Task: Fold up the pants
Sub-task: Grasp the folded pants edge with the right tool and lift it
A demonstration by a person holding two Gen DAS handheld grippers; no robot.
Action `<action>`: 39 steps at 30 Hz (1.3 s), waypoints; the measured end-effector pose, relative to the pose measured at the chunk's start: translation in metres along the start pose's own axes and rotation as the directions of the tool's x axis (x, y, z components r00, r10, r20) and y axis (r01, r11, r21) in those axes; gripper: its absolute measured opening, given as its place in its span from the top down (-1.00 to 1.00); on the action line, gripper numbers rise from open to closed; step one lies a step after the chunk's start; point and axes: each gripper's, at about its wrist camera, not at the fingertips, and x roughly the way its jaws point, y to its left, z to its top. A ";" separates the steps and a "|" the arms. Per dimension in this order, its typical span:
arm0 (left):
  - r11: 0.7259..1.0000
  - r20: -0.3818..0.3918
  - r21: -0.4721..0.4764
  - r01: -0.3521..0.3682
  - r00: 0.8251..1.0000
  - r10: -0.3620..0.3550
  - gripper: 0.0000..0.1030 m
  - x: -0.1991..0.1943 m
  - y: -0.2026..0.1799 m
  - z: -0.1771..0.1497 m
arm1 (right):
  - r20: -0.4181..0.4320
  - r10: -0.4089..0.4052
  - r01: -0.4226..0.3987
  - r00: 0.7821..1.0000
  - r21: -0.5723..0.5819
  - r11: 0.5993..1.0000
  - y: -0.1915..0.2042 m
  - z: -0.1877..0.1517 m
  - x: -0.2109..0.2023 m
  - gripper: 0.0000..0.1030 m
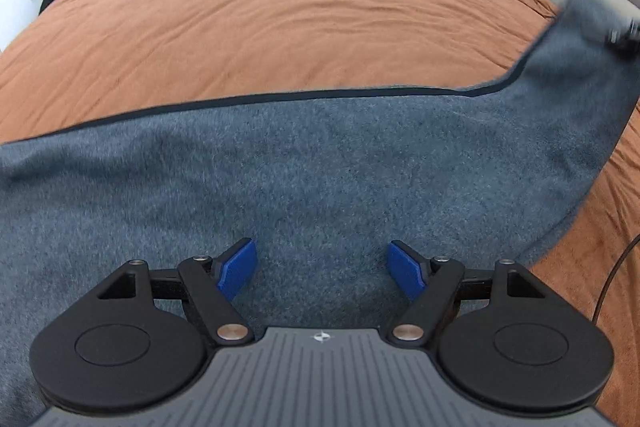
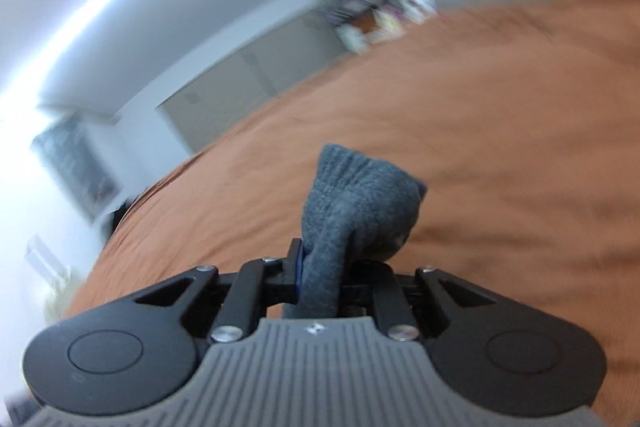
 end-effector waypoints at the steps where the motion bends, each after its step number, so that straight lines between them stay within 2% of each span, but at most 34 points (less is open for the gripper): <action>1: 1.000 0.001 -0.012 0.006 1.000 -0.006 -0.71 -0.001 0.003 0.000 | 0.004 0.030 -0.030 1.000 -0.065 0.997 0.020 0.000 -0.004 0.85; 4: 0.999 0.005 -0.047 0.017 1.000 -0.017 -0.71 -0.010 0.014 -0.002 | -0.028 0.133 -0.136 0.991 -0.194 0.972 0.073 -0.008 -0.013 0.85; 8: 0.997 0.010 -0.078 0.004 1.000 -0.003 -0.71 -0.027 0.036 -0.012 | -0.131 0.228 -0.256 0.965 -0.269 0.929 0.136 -0.039 -0.008 0.85; 13: 0.981 0.036 -0.179 -0.074 0.996 0.081 -0.71 -0.052 0.080 -0.025 | -0.291 0.235 -0.321 0.927 -0.297 0.899 0.175 -0.105 0.011 0.85; 16: 0.968 0.037 -0.209 -0.138 0.988 0.149 -0.71 -0.060 0.103 -0.032 | -0.330 0.231 -0.345 0.915 -0.346 0.872 0.193 -0.137 0.020 0.84; 17: 0.965 0.036 -0.214 -0.150 0.986 0.162 -0.71 -0.061 0.110 -0.034 | -0.366 0.213 -0.350 0.906 -0.363 0.864 0.198 -0.148 0.026 0.72; 19: 0.961 0.031 -0.229 -0.153 0.986 0.165 -0.71 -0.063 0.121 -0.037 | -0.433 0.151 -0.328 0.888 -0.368 0.870 0.202 -0.167 0.034 0.52; 20: 0.960 0.030 -0.238 -0.149 0.987 0.160 -0.71 -0.065 0.124 -0.039 | -0.449 0.133 -0.318 0.884 -0.368 0.874 0.202 -0.175 0.036 0.29; 23: 0.956 0.050 -0.258 -0.139 0.986 0.157 -0.70 -0.072 0.131 -0.040 | -0.445 0.149 -0.337 0.883 -0.380 0.862 0.208 -0.183 0.018 -0.28; 24: 0.953 0.056 -0.267 -0.143 0.985 0.164 -0.72 -0.075 0.133 -0.040 | -0.434 0.138 -0.320 0.890 -0.382 0.867 0.212 -0.180 0.015 -0.36; 25: 0.953 0.059 -0.268 -0.143 0.985 0.164 -0.73 -0.077 0.132 -0.041 | -0.431 0.160 -0.336 0.888 -0.370 0.866 0.213 -0.176 0.006 -0.53; 26: 0.953 0.060 -0.269 -0.143 0.985 0.164 -0.73 -0.079 0.134 -0.039 | -0.436 0.213 -0.380 0.875 -0.344 0.859 0.216 -0.174 -0.005 -0.76; 27: 0.952 0.064 -0.269 -0.143 0.984 0.166 -0.73 -0.082 0.136 -0.040 | -0.424 0.252 -0.404 0.870 -0.320 0.857 0.218 -0.170 -0.014 -0.78; 28: 0.952 0.074 -0.270 -0.144 0.983 0.170 -0.73 -0.084 0.137 -0.038 | -0.389 0.277 -0.406 0.879 -0.303 0.862 0.216 -0.164 -0.024 -0.78; 31: 0.955 0.110 -0.270 -0.120 0.982 0.155 -0.73 -0.087 0.137 -0.024 | -0.229 0.267 -0.313 0.936 -0.199 0.929 0.204 -0.142 -0.033 -0.77; 33: 0.963 0.141 -0.252 -0.093 0.981 0.132 -0.73 -0.086 0.126 -0.008 | -0.159 0.189 -0.222 0.969 -0.222 0.949 0.199 -0.136 -0.032 -0.54; 34: 0.969 0.161 -0.232 -0.081 0.979 0.121 -0.73 -0.085 0.119 -0.001 | -0.142 0.150 -0.185 0.979 -0.278 0.943 0.202 -0.138 -0.029 -0.48; 35: 0.977 0.180 -0.203 -0.071 0.978 0.109 -0.73 -0.081 0.111 0.011 | -0.134 0.107 -0.146 0.985 -0.331 0.932 0.203 -0.137 -0.020 -0.31; 36: 0.981 0.191 -0.185 -0.062 0.977 0.098 -0.73 -0.076 0.104 0.021 | -0.118 0.057 -0.097 0.991 -0.375 0.922 0.206 -0.142 -0.014 -0.27; 37: 0.984 0.199 -0.173 -0.035 0.978 0.070 -0.76 -0.069 0.098 0.030 | -0.093 0.017 -0.054 0.995 -0.414 0.909 0.206 -0.151 -0.013 -0.27; 39: 0.987 0.172 -0.158 0.020 0.985 0.008 -0.77 -0.048 0.088 0.041 | -0.037 -0.042 0.016 0.998 -0.519 0.855 0.212 -0.168 -0.010 -0.27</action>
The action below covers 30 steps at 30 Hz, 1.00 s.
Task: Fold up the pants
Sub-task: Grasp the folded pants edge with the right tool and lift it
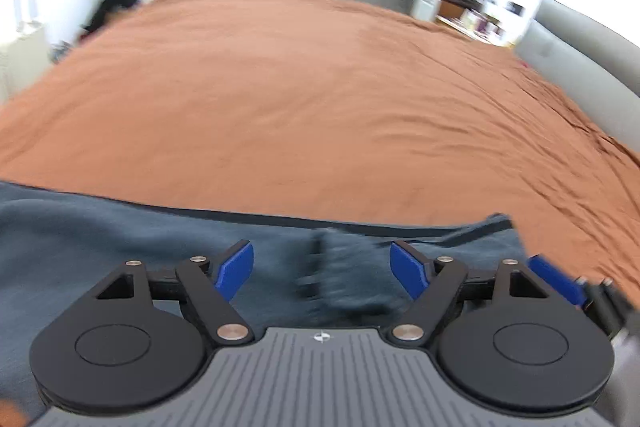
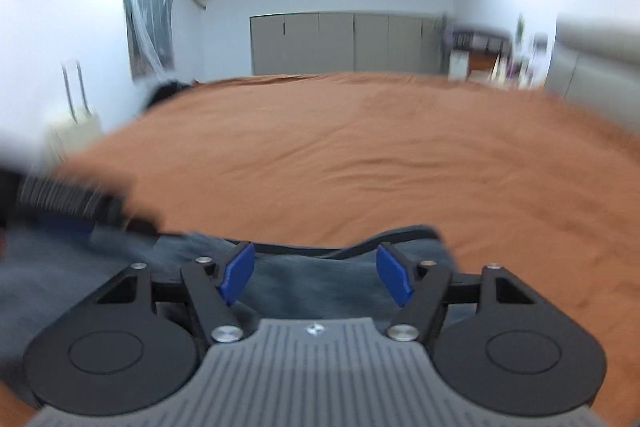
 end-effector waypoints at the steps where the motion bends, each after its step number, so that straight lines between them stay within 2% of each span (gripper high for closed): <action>1: 1.000 -0.032 0.001 0.012 0.999 -0.012 -0.77 0.011 -0.004 0.000 | -0.002 -0.012 0.012 1.000 -0.035 0.999 0.004 -0.005 0.001 -0.26; 3: 1.000 -0.108 0.020 -0.019 0.994 0.021 -0.77 0.031 -0.011 -0.004 | -0.045 0.005 -0.008 0.999 -0.049 0.999 0.007 -0.014 0.007 -0.26; 5: 0.994 -0.167 0.064 -0.086 0.981 0.095 -0.77 0.038 -0.014 -0.015 | -0.097 0.027 -0.030 0.995 -0.032 0.999 0.004 -0.025 0.007 -0.26; 8: 0.990 -0.189 0.093 -0.107 0.974 0.123 -0.79 0.034 -0.006 -0.034 | -0.133 0.045 -0.050 0.990 -0.036 0.998 0.003 -0.038 0.015 -0.26; 13: 0.996 -0.215 0.042 -0.078 0.973 0.085 -0.83 0.033 0.012 -0.048 | -0.199 0.072 -0.080 0.977 -0.032 0.996 0.007 -0.042 0.023 -0.26; 17: 0.998 -0.196 0.037 -0.055 0.979 0.061 -0.83 0.021 0.020 -0.041 | -0.168 0.028 -0.031 0.985 -0.016 0.999 0.009 -0.034 0.008 -0.27; 19: 0.999 -0.149 0.028 -0.043 0.988 0.047 -0.83 -0.001 0.030 -0.041 | -0.129 -0.005 0.006 0.992 0.014 1.000 0.008 -0.026 -0.004 -0.33; 21: 0.999 -0.106 0.020 -0.027 0.994 0.029 -0.83 -0.031 0.049 -0.042 | -0.075 0.013 -0.007 0.997 0.083 0.996 0.006 -0.014 -0.018 -0.65; 23: 0.992 -0.062 0.006 -0.122 0.991 0.122 -0.83 -0.061 0.071 -0.048 | -0.025 0.079 -0.073 0.997 0.189 0.979 0.010 -0.004 -0.033 -0.87; 25: 0.983 -0.014 -0.020 -0.185 0.983 0.185 -0.83 -0.089 0.102 -0.056 | 0.021 0.200 -0.197 0.980 0.295 0.935 0.021 0.004 -0.048 -0.91; 26: 0.979 -0.006 -0.053 -0.199 0.980 0.199 -0.83 -0.103 0.123 -0.061 | 0.042 0.276 -0.272 0.960 0.349 0.897 0.029 0.006 -0.051 -0.91; 27: 0.970 -0.008 -0.101 -0.222 0.975 0.223 -0.83 -0.115 0.145 -0.065 | 0.049 0.326 -0.319 0.944 0.387 0.865 0.038 0.008 -0.052 -0.91; 28: 0.956 -0.016 -0.153 -0.251 0.968 0.251 -0.83 -0.125 0.165 -0.070 | 0.052 0.349 -0.340 0.936 0.399 0.851 0.049 0.009 -0.051 -0.91; 30: 0.908 -0.036 -0.293 -0.298 0.953 0.301 -0.83 -0.146 0.211 -0.082 | 0.050 0.319 -0.318 0.946 0.320 0.893 0.082 0.013 -0.048 -0.91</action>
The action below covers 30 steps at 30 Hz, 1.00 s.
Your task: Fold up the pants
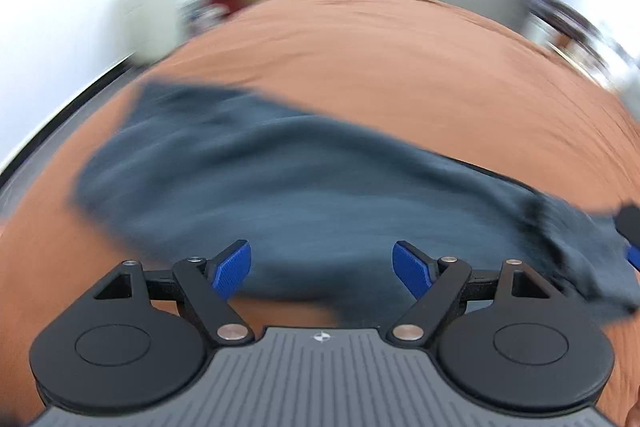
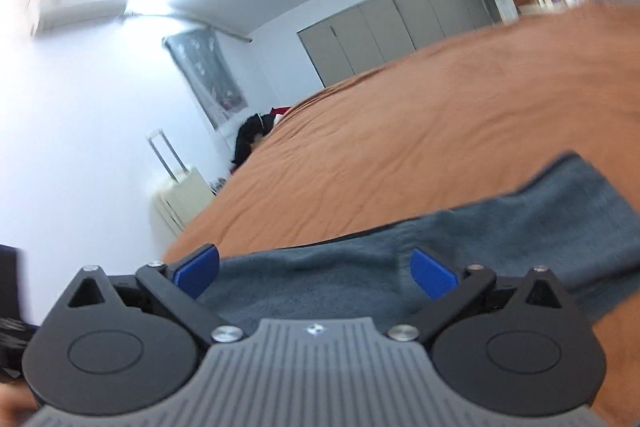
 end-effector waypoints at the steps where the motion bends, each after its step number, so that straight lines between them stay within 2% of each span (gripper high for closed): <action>1: 0.996 0.001 -0.087 -0.017 1.000 0.017 -0.83 -0.001 0.026 -0.001 | 0.007 -0.019 0.020 1.000 -0.044 0.999 0.012 -0.003 0.008 -0.91; 3: 0.960 -0.008 -0.279 -0.035 0.999 0.034 -0.83 -0.001 0.078 -0.002 | 0.012 -0.015 0.016 1.000 -0.130 0.991 0.039 -0.011 0.027 -0.85; 4: 0.939 -0.016 -0.342 -0.043 0.999 0.040 -0.83 0.000 0.099 -0.002 | 0.000 -0.028 0.028 1.000 -0.178 0.984 0.054 -0.017 0.038 -0.81; 6: 0.908 0.001 -0.417 -0.044 0.999 0.049 -0.83 0.005 0.126 0.001 | 0.001 -0.069 0.066 0.998 -0.267 0.961 0.078 -0.028 0.059 -0.78; 10: 0.856 0.004 -0.517 -0.003 1.000 0.005 -0.84 0.024 0.155 0.008 | 0.013 -0.099 0.096 0.995 -0.393 0.915 0.115 -0.053 0.093 -0.76; 12: 0.842 -0.006 -0.539 -0.015 1.000 0.013 -0.84 0.036 0.159 0.012 | -0.019 -0.099 0.083 0.995 -0.407 0.910 0.123 -0.060 0.107 -0.54; 15: 0.827 -0.005 -0.562 -0.010 1.000 0.009 -0.86 0.052 0.164 0.016 | -0.050 -0.108 0.076 0.993 -0.429 0.900 0.134 -0.071 0.126 -0.47; 17: 0.808 0.006 -0.590 0.001 1.000 0.003 -0.96 0.056 0.167 0.007 | -0.045 -0.109 0.077 0.993 -0.448 0.891 0.137 -0.077 0.133 -0.45; 20: 0.790 0.066 -0.611 0.046 0.998 -0.007 -1.00 0.064 0.171 0.004 | -0.044 -0.096 0.067 0.994 -0.442 0.894 0.147 -0.082 0.136 -0.45; 24: 0.748 0.131 -0.651 0.133 0.989 -0.063 -1.00 0.069 0.178 0.011 | -0.030 -0.077 0.055 0.997 -0.448 0.893 0.161 -0.085 0.137 -0.45; 26: 0.715 0.127 -0.683 0.147 0.989 -0.082 -1.00 0.078 0.182 0.016 | -0.036 -0.090 0.063 0.995 -0.462 0.884 0.167 -0.090 0.145 -0.44; 28: 0.659 0.163 -0.728 0.189 0.981 -0.101 -1.00 0.084 0.190 0.015 | -0.059 -0.111 0.071 0.992 -0.466 0.882 0.169 -0.094 0.155 -0.43; 30: 0.628 0.202 -0.746 0.224 0.974 -0.108 -1.00 0.087 0.194 0.013 | -0.109 -0.120 0.057 0.987 -0.463 0.885 0.168 -0.099 0.163 -0.26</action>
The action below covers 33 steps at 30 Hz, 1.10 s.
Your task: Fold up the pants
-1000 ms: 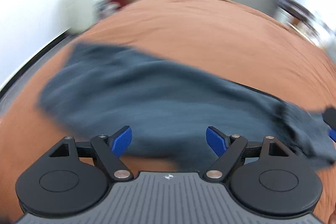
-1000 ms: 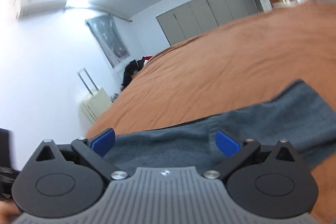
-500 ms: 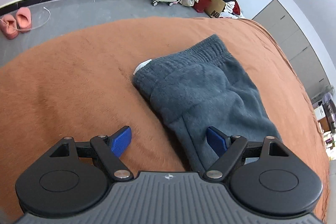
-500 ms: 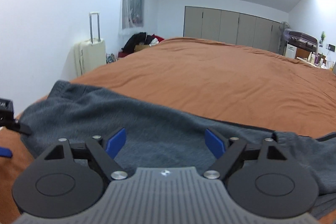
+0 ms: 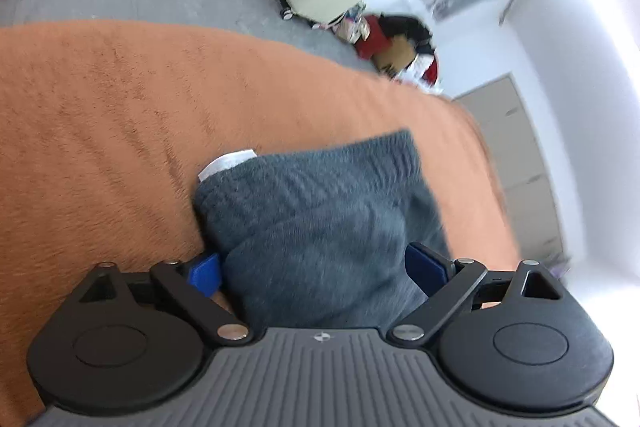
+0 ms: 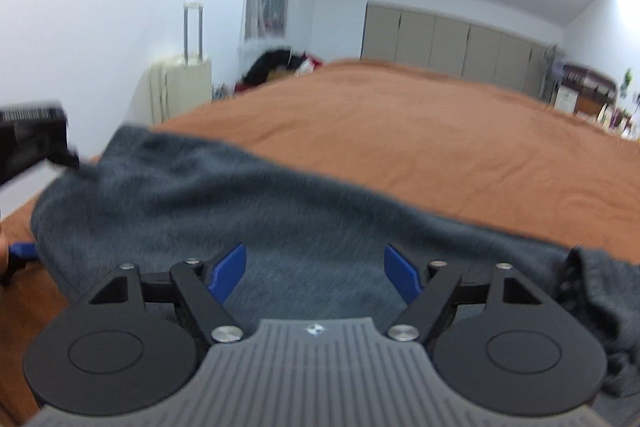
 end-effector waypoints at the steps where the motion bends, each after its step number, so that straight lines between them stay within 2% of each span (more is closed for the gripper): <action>1: 1.000 0.002 0.000 0.010 1.000 -0.010 -1.00 0.001 0.000 0.001 | -0.029 0.005 -0.005 1.000 -0.003 1.000 0.002 -0.003 0.006 -0.21; 4: 0.998 0.009 -0.010 0.055 0.998 -0.054 -0.97 0.003 0.003 0.003 | -0.094 0.028 -0.028 0.995 0.004 1.000 0.008 -0.014 0.019 -0.17; 6: 0.995 0.005 -0.035 0.090 0.996 -0.090 -0.85 0.003 0.008 0.005 | -0.098 0.023 -0.023 0.995 -0.001 1.000 0.013 -0.020 0.020 -0.18; 11: 0.997 0.000 0.056 0.054 0.999 -0.054 -0.30 0.005 0.008 0.005 | -0.091 0.002 -0.005 0.996 -0.029 1.000 0.021 -0.024 0.020 -0.18; 16: 0.998 0.017 0.035 0.058 0.998 -0.059 -0.06 0.001 0.010 0.004 | -0.093 0.001 -0.004 0.996 -0.029 1.000 0.021 -0.021 0.018 -0.18; 20: 0.993 0.061 0.080 0.092 0.993 -0.097 0.25 -0.011 -0.002 0.002 | -0.094 0.004 -0.006 0.996 -0.025 1.000 0.019 -0.020 0.016 -0.18; 22: 0.984 0.072 0.123 0.132 0.987 -0.142 0.34 -0.017 -0.014 0.000 | -0.093 0.006 -0.007 0.996 -0.021 1.000 0.019 -0.019 0.016 -0.18; 28: 0.946 0.051 0.194 0.261 0.960 -0.276 0.39 -0.024 -0.056 -0.020 | -0.093 0.022 -0.020 0.995 0.021 1.000 0.011 -0.017 0.015 -0.21; 30: 0.932 0.040 0.217 0.291 0.951 -0.306 0.40 -0.024 -0.069 -0.030 | -0.088 0.019 -0.017 0.996 0.024 1.000 0.009 -0.016 0.014 -0.27; 33: 0.899 -0.003 0.262 0.350 0.932 -0.362 0.40 -0.023 -0.086 -0.047 | -0.080 0.023 -0.019 0.997 0.051 0.999 0.003 -0.014 0.009 -0.27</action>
